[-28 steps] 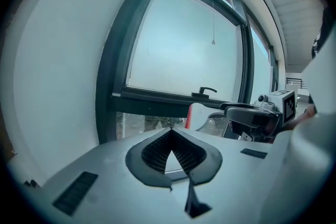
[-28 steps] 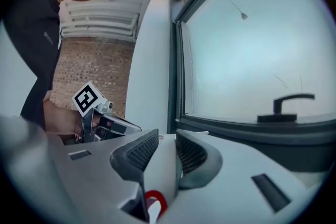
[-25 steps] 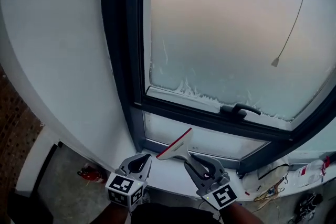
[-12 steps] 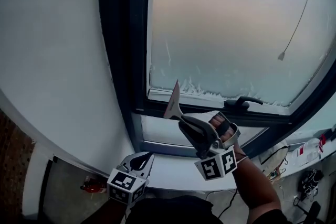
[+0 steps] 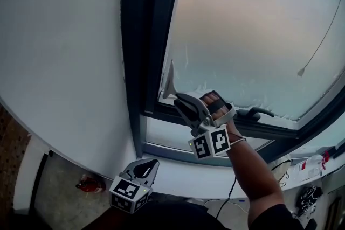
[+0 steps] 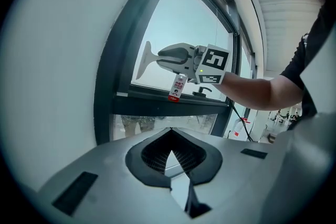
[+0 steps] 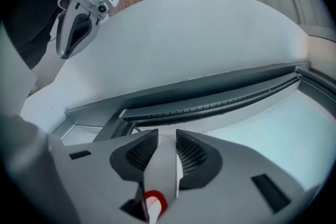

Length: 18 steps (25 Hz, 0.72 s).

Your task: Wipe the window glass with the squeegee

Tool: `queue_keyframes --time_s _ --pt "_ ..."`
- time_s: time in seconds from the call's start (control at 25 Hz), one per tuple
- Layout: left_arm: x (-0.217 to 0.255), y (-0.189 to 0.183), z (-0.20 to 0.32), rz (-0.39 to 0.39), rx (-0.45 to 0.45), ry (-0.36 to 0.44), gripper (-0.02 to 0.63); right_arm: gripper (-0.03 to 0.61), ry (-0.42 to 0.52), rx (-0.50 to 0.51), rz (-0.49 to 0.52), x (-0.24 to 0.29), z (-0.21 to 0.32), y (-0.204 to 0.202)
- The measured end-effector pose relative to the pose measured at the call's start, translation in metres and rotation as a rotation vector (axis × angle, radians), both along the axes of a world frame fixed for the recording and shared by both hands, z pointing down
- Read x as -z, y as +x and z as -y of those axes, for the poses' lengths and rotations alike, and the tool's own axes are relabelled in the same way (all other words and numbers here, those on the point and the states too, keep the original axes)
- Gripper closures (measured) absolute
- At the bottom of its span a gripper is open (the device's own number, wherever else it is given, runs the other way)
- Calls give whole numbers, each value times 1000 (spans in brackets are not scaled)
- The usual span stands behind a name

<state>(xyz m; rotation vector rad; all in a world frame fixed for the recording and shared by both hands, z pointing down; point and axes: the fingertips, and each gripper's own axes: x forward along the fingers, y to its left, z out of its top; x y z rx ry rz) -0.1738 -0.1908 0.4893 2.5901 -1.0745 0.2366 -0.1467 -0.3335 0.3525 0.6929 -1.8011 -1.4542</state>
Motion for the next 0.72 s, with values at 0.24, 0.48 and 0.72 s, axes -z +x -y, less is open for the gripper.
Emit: queue_keyframes --time_s 0.24,0.48,0.72 --pt "2 -3 10 -25 53 -12 614 486 56 28 -29 1 14 -9" --pt "-2 -3 13 -26 86 -27 614 486 85 31 -54 -10 20 -4" --pt "2 2 16 -27 106 -23 614 486 110 50 -64 -19 22 -3"
